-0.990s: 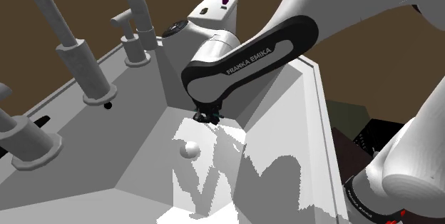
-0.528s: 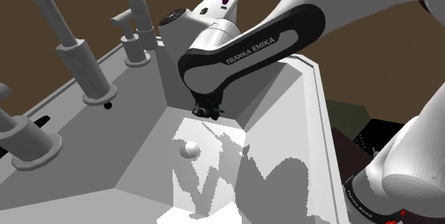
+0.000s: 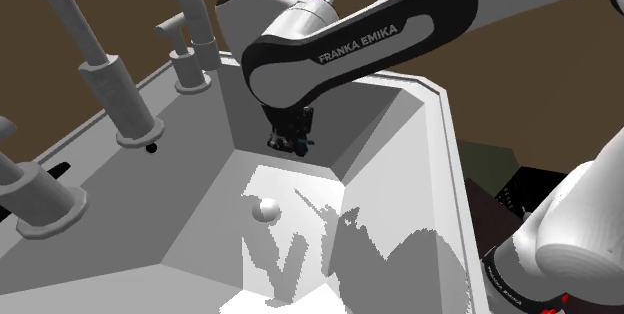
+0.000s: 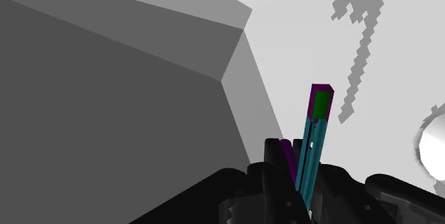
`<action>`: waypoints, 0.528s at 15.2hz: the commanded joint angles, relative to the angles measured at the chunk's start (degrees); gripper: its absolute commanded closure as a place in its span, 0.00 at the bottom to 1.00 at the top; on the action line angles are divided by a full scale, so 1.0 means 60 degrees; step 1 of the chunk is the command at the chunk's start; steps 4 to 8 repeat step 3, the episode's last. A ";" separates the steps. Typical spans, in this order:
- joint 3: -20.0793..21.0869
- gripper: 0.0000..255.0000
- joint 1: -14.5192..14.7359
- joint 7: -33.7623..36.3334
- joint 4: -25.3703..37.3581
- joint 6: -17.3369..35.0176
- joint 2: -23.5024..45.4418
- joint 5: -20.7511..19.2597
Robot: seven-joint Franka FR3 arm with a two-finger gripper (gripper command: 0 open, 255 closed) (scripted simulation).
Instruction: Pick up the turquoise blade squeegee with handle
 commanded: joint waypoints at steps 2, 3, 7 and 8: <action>-0.0007 1.00 -0.0012 -0.0072 0.0180 -0.0252 -0.0083 0.0043; -0.0007 1.00 -0.0012 -0.0071 0.0181 -0.0252 -0.0082 0.0042; -0.0007 1.00 -0.0012 -0.0071 0.0181 -0.0252 -0.0082 0.0042; -0.0007 1.00 -0.0012 -0.0071 0.0181 -0.0252 -0.0082 0.0042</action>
